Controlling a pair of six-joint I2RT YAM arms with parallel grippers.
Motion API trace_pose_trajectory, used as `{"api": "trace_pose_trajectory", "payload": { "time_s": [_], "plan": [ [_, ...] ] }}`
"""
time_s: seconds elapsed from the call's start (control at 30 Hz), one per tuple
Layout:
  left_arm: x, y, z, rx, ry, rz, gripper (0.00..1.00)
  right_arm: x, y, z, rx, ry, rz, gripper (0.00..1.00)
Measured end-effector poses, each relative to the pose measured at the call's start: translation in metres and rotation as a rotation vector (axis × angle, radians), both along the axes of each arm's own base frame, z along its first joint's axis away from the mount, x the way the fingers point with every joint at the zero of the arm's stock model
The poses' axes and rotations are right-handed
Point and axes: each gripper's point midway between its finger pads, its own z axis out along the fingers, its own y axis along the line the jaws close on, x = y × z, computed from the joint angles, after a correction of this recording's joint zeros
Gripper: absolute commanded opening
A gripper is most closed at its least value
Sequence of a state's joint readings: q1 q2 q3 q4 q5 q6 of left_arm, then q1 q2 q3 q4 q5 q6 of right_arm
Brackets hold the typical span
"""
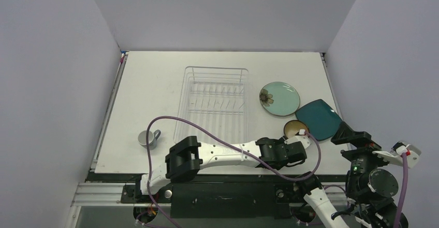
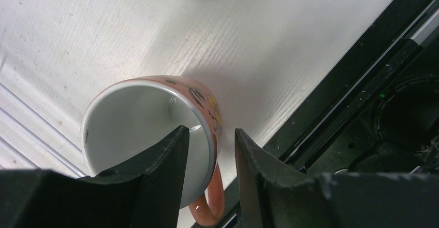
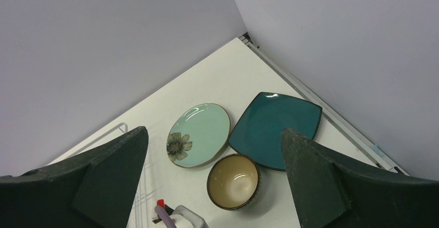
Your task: Load the mixed dishes into the dish rack
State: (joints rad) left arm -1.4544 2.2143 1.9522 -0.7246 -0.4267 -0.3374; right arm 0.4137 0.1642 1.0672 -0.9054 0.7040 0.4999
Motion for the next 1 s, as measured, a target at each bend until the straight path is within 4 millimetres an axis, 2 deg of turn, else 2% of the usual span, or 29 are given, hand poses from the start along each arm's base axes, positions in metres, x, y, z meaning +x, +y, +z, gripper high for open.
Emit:
{"api": "trace_pose_trajectory", "payload": {
  "time_s": [0.13,0.23,0.5,0.87,0.93,1.0],
  "plan": [
    [0.0,0.0,-0.003,0.012,0.002,0.0,0.35,0.002,0.001,-0.003,-0.001,0.009,0.0,0.94],
    [0.0,0.002,-0.006,0.023,0.003,0.0,0.29,0.002,0.001,-0.004,-0.002,0.01,0.0,0.93],
    [-0.004,0.003,-0.009,0.035,0.02,-0.012,0.0,0.002,0.001,-0.004,0.002,0.008,0.0,0.94],
    [-0.011,0.003,-0.007,0.031,0.047,-0.057,0.0,0.001,0.001,-0.004,0.002,0.008,0.0,0.93],
    [-0.014,0.006,-0.001,0.016,0.067,-0.069,0.0,0.002,0.001,-0.005,0.002,0.008,0.0,0.94],
    [-0.018,0.012,0.013,-0.014,0.091,-0.084,0.0,0.002,0.001,-0.006,0.0,0.012,0.001,0.93]
  ]
}}
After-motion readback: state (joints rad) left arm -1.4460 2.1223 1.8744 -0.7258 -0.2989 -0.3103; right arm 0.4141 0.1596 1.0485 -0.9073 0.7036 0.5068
